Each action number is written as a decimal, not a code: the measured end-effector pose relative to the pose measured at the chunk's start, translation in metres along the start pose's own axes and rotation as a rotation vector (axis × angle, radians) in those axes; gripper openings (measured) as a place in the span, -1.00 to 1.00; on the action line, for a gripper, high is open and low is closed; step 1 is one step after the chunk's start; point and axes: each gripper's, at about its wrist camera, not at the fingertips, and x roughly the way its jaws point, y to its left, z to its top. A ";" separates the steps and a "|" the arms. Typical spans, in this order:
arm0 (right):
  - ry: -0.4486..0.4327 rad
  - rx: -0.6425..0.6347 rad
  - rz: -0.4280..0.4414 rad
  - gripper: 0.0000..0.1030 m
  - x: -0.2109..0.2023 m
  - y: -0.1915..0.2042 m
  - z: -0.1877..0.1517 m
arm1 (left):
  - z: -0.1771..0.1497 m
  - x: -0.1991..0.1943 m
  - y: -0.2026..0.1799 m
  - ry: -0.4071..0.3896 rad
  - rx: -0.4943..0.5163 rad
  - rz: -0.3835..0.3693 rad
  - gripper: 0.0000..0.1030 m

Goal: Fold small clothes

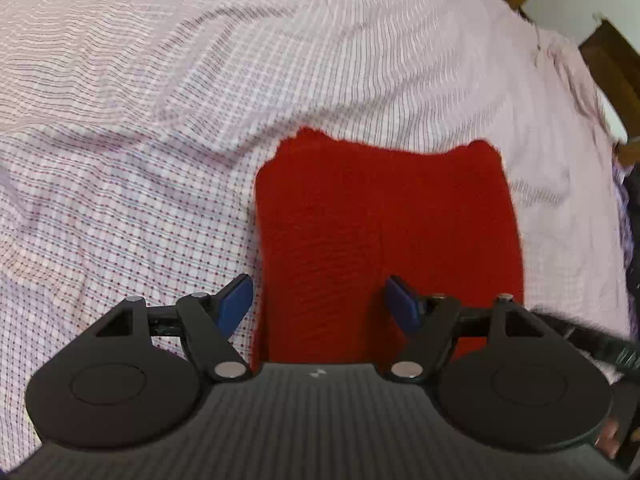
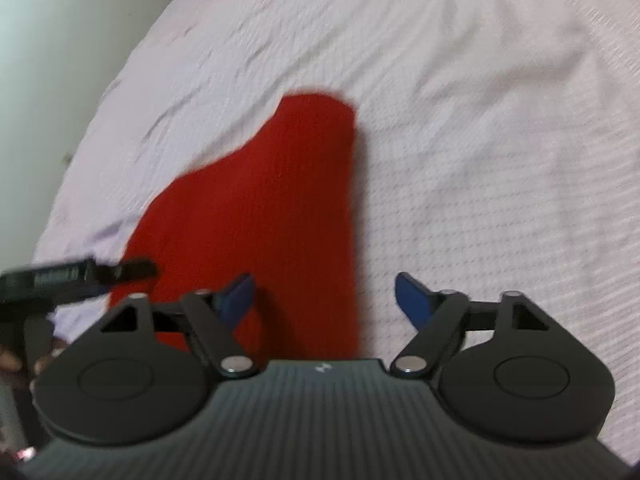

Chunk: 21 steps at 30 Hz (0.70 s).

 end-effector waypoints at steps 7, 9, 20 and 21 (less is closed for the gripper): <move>0.072 0.024 0.096 0.57 0.020 -0.019 0.006 | -0.006 0.019 0.006 0.031 -0.025 -0.011 0.65; 0.098 0.065 0.136 0.69 0.030 -0.027 0.003 | -0.005 0.023 0.010 0.043 -0.030 -0.025 0.65; 0.207 0.247 0.343 0.70 0.069 -0.062 -0.001 | 0.001 0.043 0.024 0.070 -0.029 -0.184 0.64; 0.210 0.256 0.359 0.71 0.073 -0.062 -0.001 | 0.001 0.044 0.025 0.067 -0.033 -0.192 0.64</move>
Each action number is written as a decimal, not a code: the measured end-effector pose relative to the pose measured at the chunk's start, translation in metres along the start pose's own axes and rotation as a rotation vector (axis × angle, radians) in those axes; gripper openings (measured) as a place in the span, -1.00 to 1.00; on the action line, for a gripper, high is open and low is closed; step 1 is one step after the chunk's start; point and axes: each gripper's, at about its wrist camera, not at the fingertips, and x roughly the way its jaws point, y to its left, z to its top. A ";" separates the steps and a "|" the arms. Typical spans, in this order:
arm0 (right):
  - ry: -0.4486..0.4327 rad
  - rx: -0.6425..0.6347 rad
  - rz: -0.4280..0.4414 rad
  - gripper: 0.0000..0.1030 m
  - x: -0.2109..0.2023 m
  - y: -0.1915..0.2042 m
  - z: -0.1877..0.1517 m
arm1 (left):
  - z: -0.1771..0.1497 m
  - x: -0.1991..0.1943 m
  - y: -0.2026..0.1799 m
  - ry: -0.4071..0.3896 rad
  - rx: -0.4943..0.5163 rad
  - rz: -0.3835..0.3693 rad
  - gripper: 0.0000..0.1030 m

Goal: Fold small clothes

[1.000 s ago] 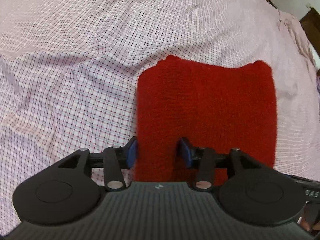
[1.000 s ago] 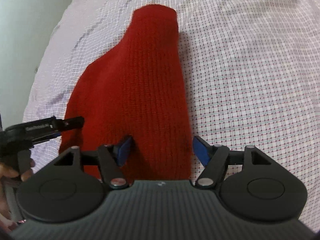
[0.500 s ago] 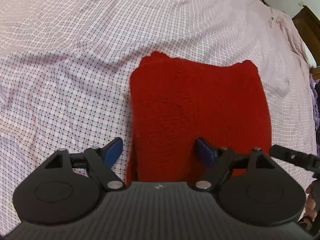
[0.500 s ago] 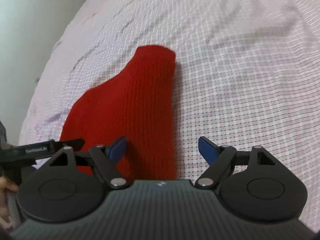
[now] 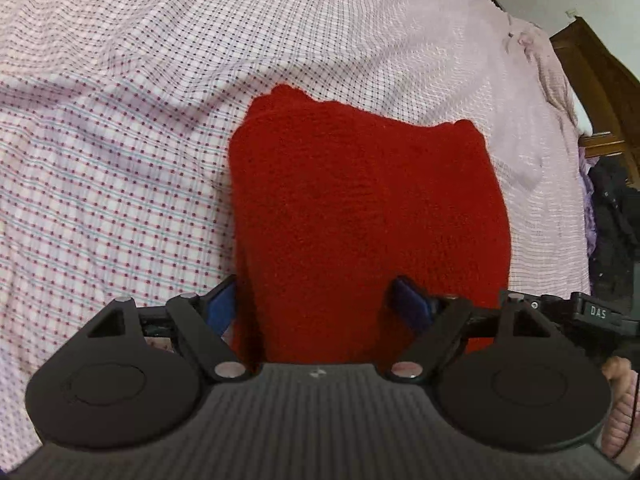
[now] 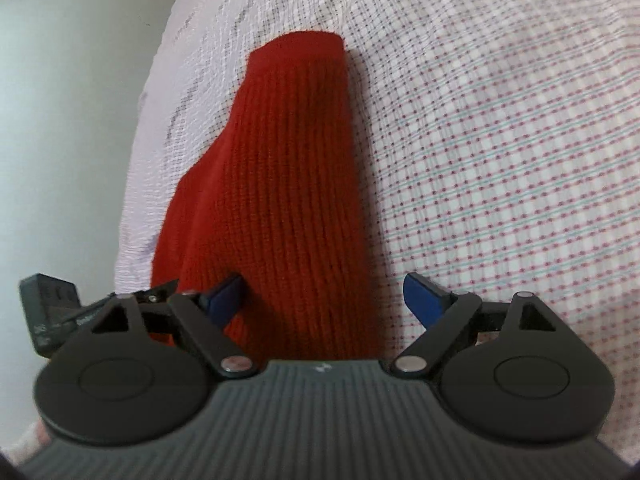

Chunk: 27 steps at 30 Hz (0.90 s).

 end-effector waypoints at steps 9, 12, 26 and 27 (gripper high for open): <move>0.005 -0.012 0.093 0.34 0.013 0.027 0.004 | -0.009 -0.012 0.013 -0.025 -0.062 -0.095 0.26; -0.010 -0.059 0.090 0.21 -0.003 0.043 0.001 | -0.012 -0.019 0.014 -0.043 -0.091 -0.106 0.23; -0.008 -0.126 0.058 0.14 -0.086 0.058 -0.019 | -0.058 -0.038 -0.057 -0.020 -0.108 -0.134 0.08; -0.008 -0.123 0.054 0.14 -0.093 0.053 -0.021 | -0.062 -0.036 -0.065 -0.013 -0.104 -0.137 0.08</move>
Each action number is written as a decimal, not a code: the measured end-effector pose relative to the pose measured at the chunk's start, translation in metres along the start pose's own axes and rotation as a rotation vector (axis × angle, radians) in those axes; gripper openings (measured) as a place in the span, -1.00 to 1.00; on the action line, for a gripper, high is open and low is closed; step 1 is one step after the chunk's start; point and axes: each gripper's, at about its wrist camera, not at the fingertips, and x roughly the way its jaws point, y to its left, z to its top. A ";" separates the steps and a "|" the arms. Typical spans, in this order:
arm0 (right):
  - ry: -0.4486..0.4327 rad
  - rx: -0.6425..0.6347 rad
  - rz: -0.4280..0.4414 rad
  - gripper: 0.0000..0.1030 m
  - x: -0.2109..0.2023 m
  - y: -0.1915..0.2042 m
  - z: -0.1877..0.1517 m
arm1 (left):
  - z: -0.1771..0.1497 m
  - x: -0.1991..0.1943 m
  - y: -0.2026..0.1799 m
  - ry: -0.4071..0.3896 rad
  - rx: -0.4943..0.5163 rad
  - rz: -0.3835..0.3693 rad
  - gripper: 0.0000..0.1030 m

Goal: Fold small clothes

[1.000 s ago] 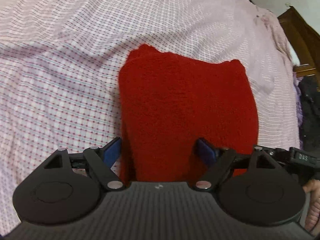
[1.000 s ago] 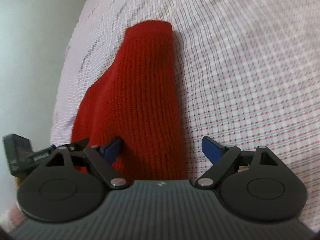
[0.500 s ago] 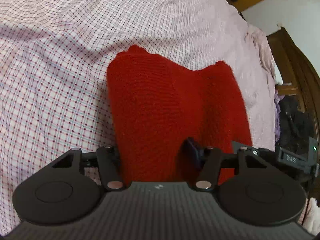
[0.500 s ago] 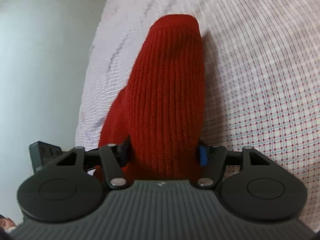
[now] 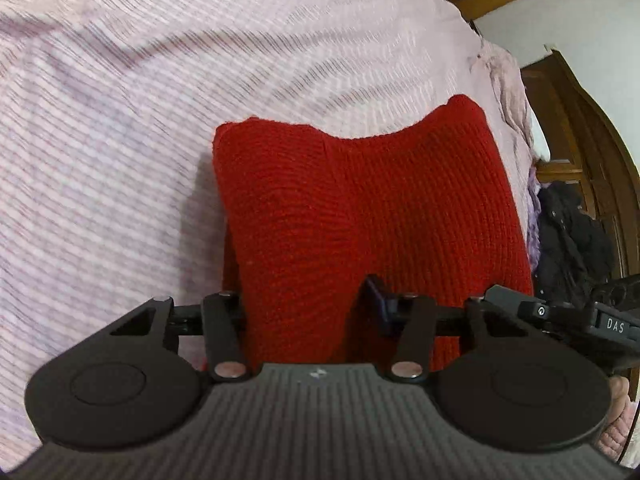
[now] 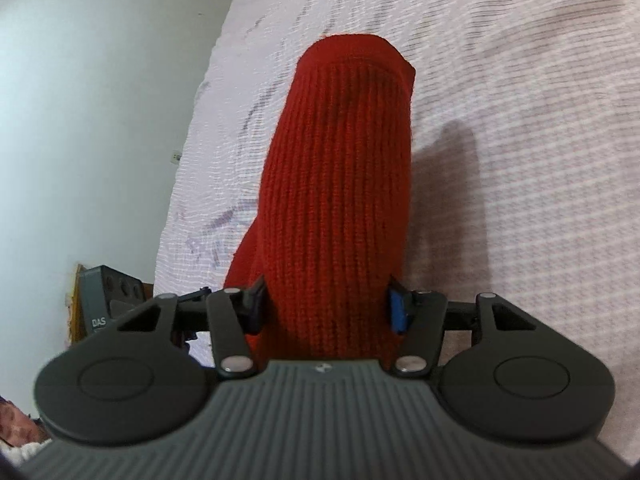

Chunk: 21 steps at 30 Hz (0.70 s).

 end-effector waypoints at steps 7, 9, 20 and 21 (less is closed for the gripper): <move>-0.022 0.029 -0.056 0.14 -0.045 -0.039 -0.007 | -0.033 0.029 -0.044 0.057 0.045 -0.017 0.08; -0.030 0.035 -0.079 0.14 -0.054 -0.050 -0.009 | -0.038 0.039 -0.054 0.071 0.075 -0.009 0.08; 0.003 -0.021 -0.267 0.23 -0.044 -0.090 -0.024 | -0.043 0.086 -0.088 0.139 0.187 0.224 0.10; 0.012 -0.030 -0.274 0.25 -0.040 -0.091 -0.025 | -0.044 0.089 -0.090 0.138 0.196 0.241 0.10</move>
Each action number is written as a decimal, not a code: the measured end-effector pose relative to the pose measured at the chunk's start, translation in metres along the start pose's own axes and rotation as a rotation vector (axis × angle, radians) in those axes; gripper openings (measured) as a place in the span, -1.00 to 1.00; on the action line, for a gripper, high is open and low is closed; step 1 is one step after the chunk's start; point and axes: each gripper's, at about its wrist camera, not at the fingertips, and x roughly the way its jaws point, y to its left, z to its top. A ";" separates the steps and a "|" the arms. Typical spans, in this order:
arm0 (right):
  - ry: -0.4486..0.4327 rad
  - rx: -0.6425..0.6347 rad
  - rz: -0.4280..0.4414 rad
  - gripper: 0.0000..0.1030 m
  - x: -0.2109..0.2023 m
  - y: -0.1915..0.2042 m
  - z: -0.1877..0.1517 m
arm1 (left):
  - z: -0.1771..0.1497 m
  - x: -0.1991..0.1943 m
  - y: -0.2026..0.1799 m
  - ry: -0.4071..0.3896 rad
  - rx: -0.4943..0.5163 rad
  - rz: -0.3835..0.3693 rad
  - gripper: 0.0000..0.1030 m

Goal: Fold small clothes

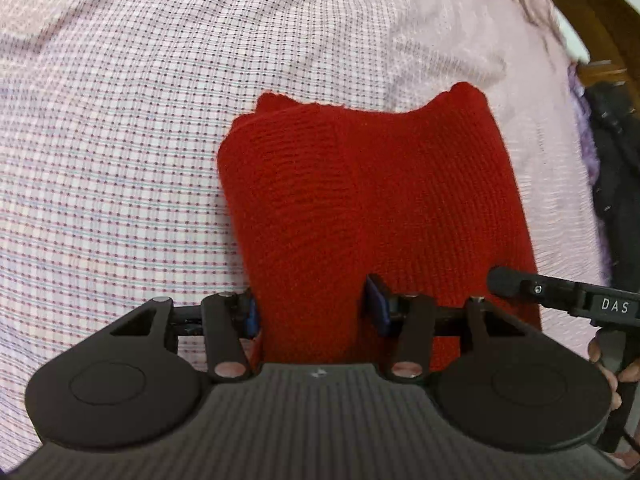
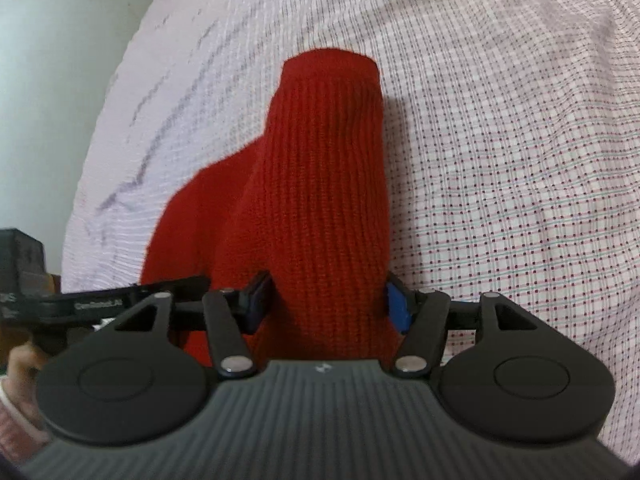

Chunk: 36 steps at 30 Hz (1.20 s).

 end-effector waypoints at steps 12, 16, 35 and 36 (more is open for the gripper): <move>0.005 -0.202 -0.128 0.14 -0.038 0.037 -0.022 | -0.017 -0.030 -0.033 0.001 0.061 0.097 0.10; 0.043 -0.246 -0.111 -0.14 -0.039 0.039 -0.037 | -0.025 -0.036 -0.022 0.005 0.057 0.135 0.10; 0.079 -0.229 -0.141 0.41 -0.009 0.045 -0.038 | -0.038 -0.034 -0.027 -0.016 -0.010 0.241 0.45; 0.076 -0.238 -0.152 0.41 -0.010 0.047 -0.039 | -0.039 -0.036 -0.030 -0.018 -0.007 0.248 0.46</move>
